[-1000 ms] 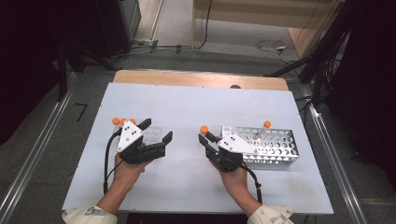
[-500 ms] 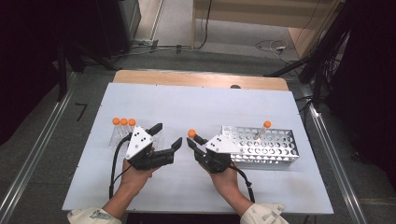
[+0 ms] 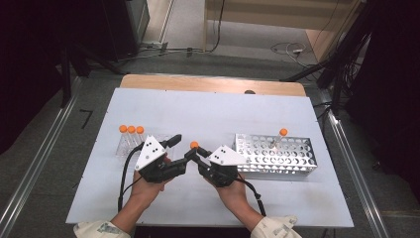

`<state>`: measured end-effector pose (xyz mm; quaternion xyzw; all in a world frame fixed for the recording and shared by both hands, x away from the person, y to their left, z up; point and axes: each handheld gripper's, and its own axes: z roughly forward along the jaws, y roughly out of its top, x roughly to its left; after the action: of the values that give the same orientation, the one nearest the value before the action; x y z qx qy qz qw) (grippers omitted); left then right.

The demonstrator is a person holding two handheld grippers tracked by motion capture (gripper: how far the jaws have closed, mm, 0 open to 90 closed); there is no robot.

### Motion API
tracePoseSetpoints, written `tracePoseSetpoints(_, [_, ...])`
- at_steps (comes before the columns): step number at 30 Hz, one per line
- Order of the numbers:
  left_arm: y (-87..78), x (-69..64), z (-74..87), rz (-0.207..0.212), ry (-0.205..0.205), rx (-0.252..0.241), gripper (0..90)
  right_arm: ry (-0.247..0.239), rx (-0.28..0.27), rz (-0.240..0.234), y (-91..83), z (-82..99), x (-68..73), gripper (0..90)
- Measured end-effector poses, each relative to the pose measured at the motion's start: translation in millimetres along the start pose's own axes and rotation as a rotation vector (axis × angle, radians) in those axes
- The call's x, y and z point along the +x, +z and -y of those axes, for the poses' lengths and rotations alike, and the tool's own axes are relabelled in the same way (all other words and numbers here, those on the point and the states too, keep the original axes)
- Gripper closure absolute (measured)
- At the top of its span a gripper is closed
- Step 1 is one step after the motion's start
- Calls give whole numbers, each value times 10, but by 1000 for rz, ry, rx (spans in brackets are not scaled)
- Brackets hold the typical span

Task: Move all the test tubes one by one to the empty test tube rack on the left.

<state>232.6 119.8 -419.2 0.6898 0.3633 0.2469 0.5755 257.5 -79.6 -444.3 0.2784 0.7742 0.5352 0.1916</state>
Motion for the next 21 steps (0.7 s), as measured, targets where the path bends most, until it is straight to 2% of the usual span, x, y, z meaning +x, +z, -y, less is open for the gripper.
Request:
tracePoseSetpoints(4, [19,-4,21,27,0,13,451,-8,-2,-19,15,-11,43,721])
tracePoseSetpoints(11, [37,-28,38,48,9,27,580,-8,-2,-34,29,-19,86,721])
tracePoseSetpoints(17, [36,-31,47,33,13,23,681,-6,-4,-41,21,-21,85,721])
tracePoseSetpoints(21, [34,-32,48,30,20,23,689,-4,-6,-41,20,-21,87,717])
